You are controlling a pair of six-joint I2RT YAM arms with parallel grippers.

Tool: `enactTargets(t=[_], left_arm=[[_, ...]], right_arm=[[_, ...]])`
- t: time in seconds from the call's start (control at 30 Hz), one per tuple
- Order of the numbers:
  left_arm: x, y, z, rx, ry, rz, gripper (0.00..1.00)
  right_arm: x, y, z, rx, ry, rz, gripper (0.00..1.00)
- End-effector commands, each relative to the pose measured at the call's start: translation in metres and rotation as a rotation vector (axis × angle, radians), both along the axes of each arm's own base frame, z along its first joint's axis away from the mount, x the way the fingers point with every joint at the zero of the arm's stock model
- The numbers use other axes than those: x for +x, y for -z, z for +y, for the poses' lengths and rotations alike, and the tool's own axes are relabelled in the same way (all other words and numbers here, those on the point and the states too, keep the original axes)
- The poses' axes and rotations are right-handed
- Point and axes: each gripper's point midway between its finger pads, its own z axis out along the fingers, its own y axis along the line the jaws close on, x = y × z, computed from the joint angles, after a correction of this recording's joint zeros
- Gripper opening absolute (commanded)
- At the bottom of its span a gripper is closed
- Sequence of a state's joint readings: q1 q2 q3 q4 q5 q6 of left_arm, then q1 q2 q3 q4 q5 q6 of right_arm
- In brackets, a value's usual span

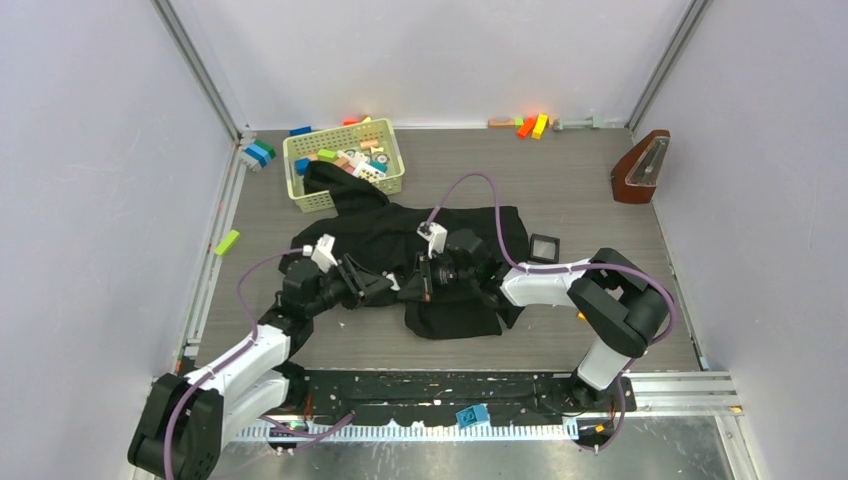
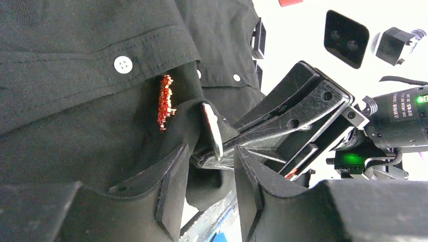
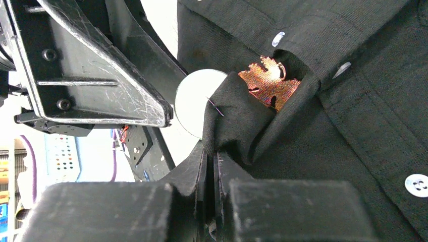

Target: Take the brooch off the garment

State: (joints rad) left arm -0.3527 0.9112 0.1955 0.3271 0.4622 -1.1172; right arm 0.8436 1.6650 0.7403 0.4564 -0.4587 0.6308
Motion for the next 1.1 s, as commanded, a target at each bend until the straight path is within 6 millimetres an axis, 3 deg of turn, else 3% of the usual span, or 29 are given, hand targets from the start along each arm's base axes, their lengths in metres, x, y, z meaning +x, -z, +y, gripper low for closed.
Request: enactTargets(t=[0.0, 0.2, 0.27, 0.33, 0.4, 0.73, 1.07], left_arm=[[0.015, -0.025, -0.005, -0.014, -0.002, -0.103, 0.38], [0.015, -0.021, -0.007, -0.004, 0.016, -0.085, 0.18], [0.015, -0.019, -0.007, 0.012, 0.028, -0.072, 0.10], [0.012, -0.014, -0.005, 0.061, 0.044, -0.041, 0.02], [0.009, -0.011, -0.001, 0.120, 0.051, -0.008, 0.00], [-0.009, -0.006, 0.027, 0.397, 0.106, 0.109, 0.00], [-0.028, 0.005, 0.014, 0.514, 0.304, 0.208, 0.00]], right_arm=[[0.005, -0.022, 0.011, 0.071, -0.026, -0.062, 0.01], [0.006, -0.020, 0.010, 0.062, -0.024, -0.060, 0.01], [0.006, -0.019, 0.010, 0.058, -0.022, -0.061, 0.10], [0.007, -0.017, 0.009, 0.047, -0.015, -0.062, 0.31], [0.010, -0.014, 0.007, 0.027, -0.003, -0.069, 0.40], [0.010, -0.006, 0.000, -0.033, -0.001, -0.079, 0.36], [0.006, -0.009, 0.006, -0.006, -0.034, -0.068, 0.27]])
